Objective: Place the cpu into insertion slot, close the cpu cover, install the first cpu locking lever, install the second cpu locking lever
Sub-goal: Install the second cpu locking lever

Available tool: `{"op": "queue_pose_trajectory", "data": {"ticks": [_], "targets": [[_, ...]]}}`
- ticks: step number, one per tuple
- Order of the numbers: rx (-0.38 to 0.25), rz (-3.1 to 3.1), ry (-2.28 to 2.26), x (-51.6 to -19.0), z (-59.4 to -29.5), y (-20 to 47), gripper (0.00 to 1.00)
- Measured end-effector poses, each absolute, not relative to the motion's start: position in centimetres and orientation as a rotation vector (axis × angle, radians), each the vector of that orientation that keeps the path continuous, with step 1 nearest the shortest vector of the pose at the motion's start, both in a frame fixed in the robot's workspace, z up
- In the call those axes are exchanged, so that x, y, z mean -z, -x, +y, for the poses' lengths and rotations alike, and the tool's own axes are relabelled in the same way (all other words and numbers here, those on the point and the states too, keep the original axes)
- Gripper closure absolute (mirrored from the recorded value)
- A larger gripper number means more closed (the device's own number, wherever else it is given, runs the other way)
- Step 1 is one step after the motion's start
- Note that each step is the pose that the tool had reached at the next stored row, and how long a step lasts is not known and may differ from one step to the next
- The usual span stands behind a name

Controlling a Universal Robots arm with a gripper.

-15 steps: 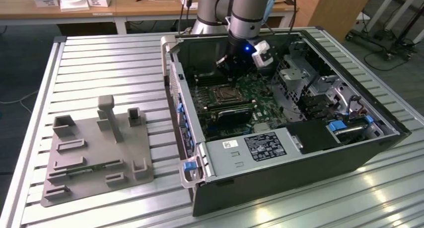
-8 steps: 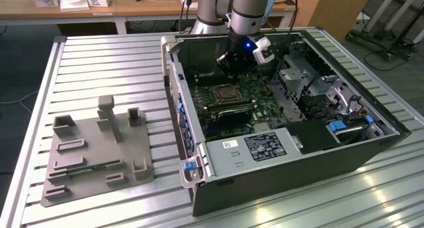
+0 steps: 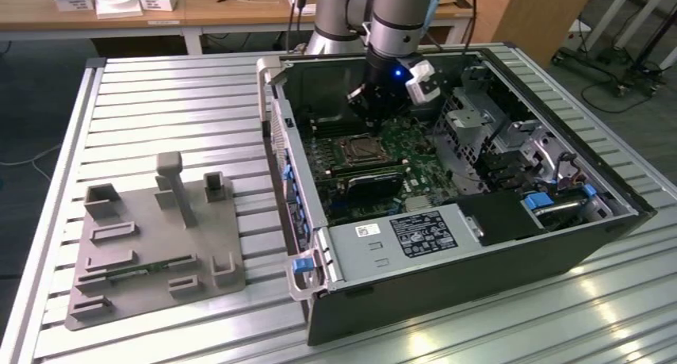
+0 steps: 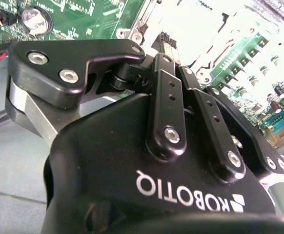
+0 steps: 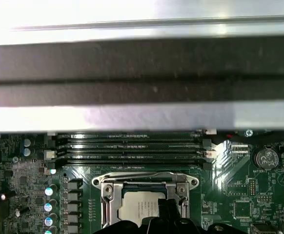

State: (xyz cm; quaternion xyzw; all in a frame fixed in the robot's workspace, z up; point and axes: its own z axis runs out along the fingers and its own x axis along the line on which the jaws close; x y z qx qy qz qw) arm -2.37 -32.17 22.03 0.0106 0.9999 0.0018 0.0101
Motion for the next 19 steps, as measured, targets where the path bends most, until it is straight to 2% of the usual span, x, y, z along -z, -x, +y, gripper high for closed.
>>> {"op": "queue_pose_trajectory", "data": {"ticks": [7,19], "targets": [[-0.006,3.121,-0.033,-22.1,-33.1,2.3,0.90],[-0.006,3.121,-0.033,-24.0,-34.0,2.3,0.90]]}}
